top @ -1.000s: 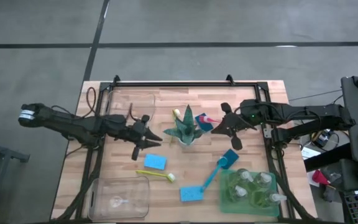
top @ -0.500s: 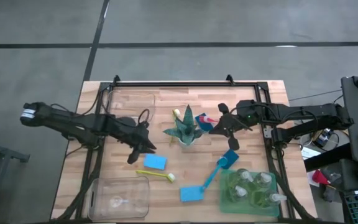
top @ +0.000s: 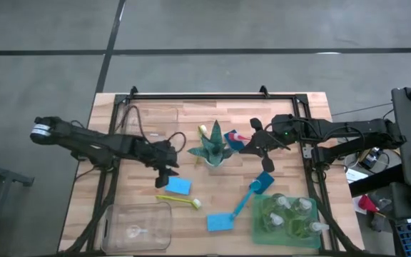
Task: Pick & Place Kitchen Sink Supplies
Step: Put the blue sponge into the top transparent bin
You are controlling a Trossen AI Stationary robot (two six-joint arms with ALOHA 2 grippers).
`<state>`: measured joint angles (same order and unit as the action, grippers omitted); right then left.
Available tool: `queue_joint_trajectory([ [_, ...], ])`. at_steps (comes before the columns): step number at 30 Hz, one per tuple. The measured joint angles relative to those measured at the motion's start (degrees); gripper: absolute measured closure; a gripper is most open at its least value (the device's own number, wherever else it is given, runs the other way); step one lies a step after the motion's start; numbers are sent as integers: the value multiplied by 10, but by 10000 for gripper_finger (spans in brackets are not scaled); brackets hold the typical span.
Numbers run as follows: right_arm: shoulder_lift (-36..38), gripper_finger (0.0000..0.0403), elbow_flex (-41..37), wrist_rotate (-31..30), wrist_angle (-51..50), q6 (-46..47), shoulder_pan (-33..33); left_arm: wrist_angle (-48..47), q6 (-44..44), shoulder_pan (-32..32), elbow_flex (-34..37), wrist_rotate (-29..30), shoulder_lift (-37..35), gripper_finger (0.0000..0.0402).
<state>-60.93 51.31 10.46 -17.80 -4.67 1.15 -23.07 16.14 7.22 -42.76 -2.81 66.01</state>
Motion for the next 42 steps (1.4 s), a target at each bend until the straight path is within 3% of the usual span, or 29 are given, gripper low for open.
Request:
queue_joint_trajectory([
  [8,0,394,-1,0,1,-9,0,4,-31,0,-15,4,98,138],
  [16,0,394,-1,0,2,-9,0,-11,-61,0,-56,-38,191,137],
  [25,0,394,-9,0,4,-9,0,-54,-92,0,-96,-39,270,174],
  [33,0,394,-11,0,6,-12,0,-50,-92,0,-97,-37,284,218],
  [37,0,394,-11,0,6,-13,0,-50,-96,0,-100,-35,281,273],
  [42,0,394,-11,0,6,-13,0,-49,-105,-1,-100,-34,282,380],
])
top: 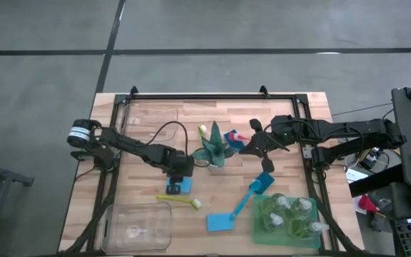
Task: Pick & Place Kitchen Sink Supplies
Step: Put the blue sponge into the top transparent bin
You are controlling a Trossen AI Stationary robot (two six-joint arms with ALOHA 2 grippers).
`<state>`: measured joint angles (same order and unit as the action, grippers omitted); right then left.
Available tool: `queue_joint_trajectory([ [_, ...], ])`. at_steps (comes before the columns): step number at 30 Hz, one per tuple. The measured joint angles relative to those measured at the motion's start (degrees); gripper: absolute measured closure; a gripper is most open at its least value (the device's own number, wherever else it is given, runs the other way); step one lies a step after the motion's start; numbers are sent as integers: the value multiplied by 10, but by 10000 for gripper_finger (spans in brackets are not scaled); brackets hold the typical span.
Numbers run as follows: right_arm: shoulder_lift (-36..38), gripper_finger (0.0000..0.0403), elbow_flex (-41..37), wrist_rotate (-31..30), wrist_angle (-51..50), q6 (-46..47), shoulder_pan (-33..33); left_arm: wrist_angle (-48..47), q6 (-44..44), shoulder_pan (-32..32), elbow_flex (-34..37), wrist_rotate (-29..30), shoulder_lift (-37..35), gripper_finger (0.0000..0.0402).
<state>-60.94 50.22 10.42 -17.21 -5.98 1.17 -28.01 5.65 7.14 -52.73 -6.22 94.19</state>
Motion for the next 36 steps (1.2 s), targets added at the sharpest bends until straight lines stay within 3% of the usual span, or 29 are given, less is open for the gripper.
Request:
queue_joint_trajectory([
  [14,0,394,0,0,1,0,0,-114,-5,0,-54,14,-66,401],
  [22,0,394,0,0,3,0,0,-175,-9,-2,-58,95,-152,402],
  [26,0,394,0,0,3,0,0,-221,-11,-12,-56,160,-204,402],
  [31,0,394,0,0,3,0,0,-287,-34,-28,-55,309,-262,401],
  [36,0,394,0,0,5,0,0,-279,-113,-43,-53,425,-310,401],
])
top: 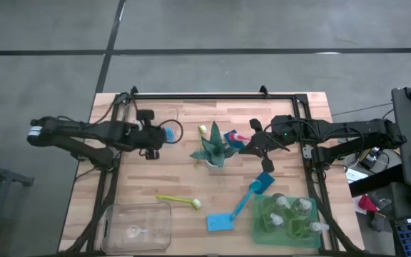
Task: Pick & Place Kitchen Sink Supplies
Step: Put the blue sponge into the top transparent bin
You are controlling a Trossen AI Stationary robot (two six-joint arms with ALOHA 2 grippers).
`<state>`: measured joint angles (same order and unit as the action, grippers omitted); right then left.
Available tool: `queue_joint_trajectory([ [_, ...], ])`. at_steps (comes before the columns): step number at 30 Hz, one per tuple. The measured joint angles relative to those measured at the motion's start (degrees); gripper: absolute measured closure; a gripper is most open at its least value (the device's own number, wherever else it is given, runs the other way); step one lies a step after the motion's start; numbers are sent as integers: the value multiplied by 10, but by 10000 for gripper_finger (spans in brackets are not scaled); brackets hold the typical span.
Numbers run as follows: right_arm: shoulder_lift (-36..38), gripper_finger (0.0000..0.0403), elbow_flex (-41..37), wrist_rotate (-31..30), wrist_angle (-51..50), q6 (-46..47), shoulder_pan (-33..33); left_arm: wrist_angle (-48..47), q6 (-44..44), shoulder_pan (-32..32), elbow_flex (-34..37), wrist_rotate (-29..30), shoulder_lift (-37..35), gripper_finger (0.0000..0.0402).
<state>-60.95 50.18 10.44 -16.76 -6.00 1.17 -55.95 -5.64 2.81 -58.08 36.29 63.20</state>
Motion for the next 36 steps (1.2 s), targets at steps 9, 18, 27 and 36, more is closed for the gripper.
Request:
queue_joint_trajectory([
  [9,0,394,-8,0,12,0,0,8,-103,-80,3,35,-8,401],
  [18,0,394,-8,0,24,-4,0,29,-133,-239,4,-146,17,401],
  [27,0,394,-8,0,23,-2,0,51,-172,-339,4,-312,58,401],
  [36,0,394,-8,0,22,-2,0,50,-191,-347,5,-379,137,401],
])
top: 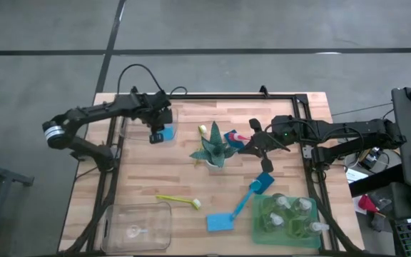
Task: Pick & Place Kitchen Sink Supplies
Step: Put the blue sponge into the top transparent bin
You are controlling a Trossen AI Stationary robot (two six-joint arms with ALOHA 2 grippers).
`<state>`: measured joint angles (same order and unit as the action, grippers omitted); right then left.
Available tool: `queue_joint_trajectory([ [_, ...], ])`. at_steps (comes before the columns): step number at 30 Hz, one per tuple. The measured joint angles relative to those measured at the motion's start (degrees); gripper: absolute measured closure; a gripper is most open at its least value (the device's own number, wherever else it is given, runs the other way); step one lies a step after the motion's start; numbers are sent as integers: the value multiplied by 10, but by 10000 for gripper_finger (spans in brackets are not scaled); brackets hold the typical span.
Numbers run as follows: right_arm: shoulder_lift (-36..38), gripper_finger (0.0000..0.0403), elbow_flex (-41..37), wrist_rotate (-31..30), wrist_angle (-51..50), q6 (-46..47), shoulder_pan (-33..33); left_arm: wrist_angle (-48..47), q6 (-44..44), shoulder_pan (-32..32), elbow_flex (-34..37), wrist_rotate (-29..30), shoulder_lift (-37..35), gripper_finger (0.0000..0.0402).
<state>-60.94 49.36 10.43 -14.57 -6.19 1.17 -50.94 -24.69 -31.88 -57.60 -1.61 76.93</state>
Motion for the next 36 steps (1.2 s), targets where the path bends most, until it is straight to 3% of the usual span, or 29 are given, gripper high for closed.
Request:
queue_joint_trajectory([
  [6,0,394,0,0,-1,0,0,10,7,0,0,0,26,387],
  [17,0,394,0,0,-1,0,0,14,54,0,-9,15,3,265],
  [20,0,394,0,0,-1,0,0,13,71,8,-19,0,-23,254],
  [23,0,394,0,0,-1,0,0,14,104,21,-37,-54,-55,254],
  [28,0,394,0,0,-1,0,0,67,172,71,-52,-153,-109,257],
  [36,0,394,0,0,-2,2,0,145,281,221,-39,-155,-128,259],
])
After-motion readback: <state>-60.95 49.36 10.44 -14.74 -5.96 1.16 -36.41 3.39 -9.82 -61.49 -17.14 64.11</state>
